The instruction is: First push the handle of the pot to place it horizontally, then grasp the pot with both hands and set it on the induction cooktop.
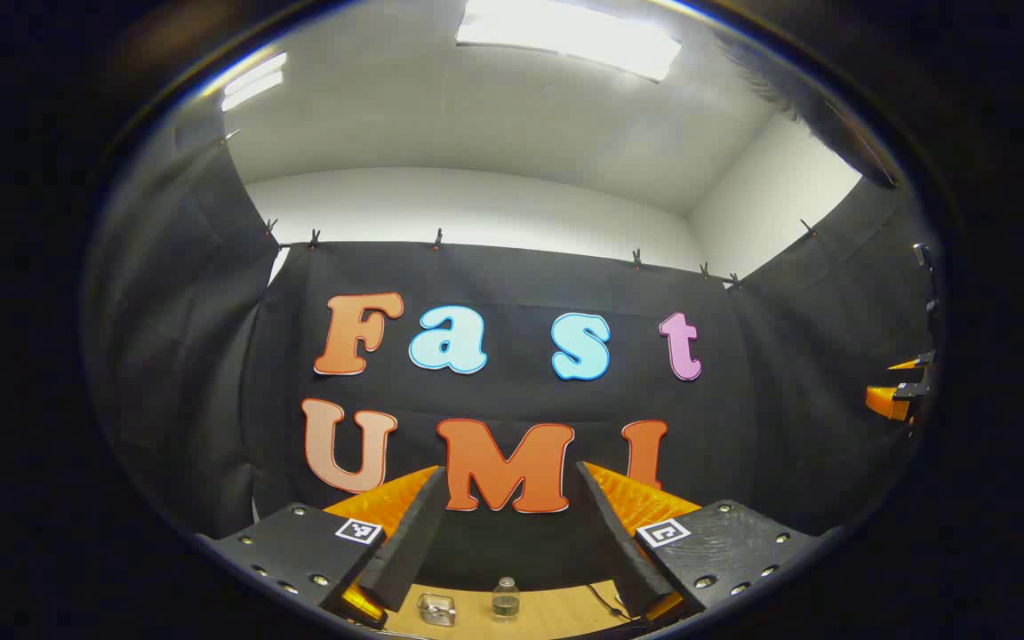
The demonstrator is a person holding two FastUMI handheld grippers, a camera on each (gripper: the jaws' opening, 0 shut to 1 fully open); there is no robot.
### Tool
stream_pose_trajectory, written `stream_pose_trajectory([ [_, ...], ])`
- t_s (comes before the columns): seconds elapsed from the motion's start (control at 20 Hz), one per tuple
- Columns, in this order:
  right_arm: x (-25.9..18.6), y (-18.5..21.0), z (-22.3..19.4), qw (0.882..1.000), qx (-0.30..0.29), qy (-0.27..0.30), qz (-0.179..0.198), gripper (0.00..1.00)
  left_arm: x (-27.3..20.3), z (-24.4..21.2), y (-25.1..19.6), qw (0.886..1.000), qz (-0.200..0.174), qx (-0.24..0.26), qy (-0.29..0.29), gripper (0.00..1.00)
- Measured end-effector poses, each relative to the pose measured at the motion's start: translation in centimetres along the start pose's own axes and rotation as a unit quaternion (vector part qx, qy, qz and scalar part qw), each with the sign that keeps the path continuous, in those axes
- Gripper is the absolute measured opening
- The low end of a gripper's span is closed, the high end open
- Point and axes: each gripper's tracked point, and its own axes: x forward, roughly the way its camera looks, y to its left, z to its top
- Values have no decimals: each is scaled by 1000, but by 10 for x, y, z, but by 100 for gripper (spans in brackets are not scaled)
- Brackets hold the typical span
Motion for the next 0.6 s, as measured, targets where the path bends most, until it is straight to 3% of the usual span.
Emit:
stream_pose_trajectory([
  [0.6,-15,31,24,999,-5,-10,-30,94,10,-15,84,1000,23,-9,5,87],
])
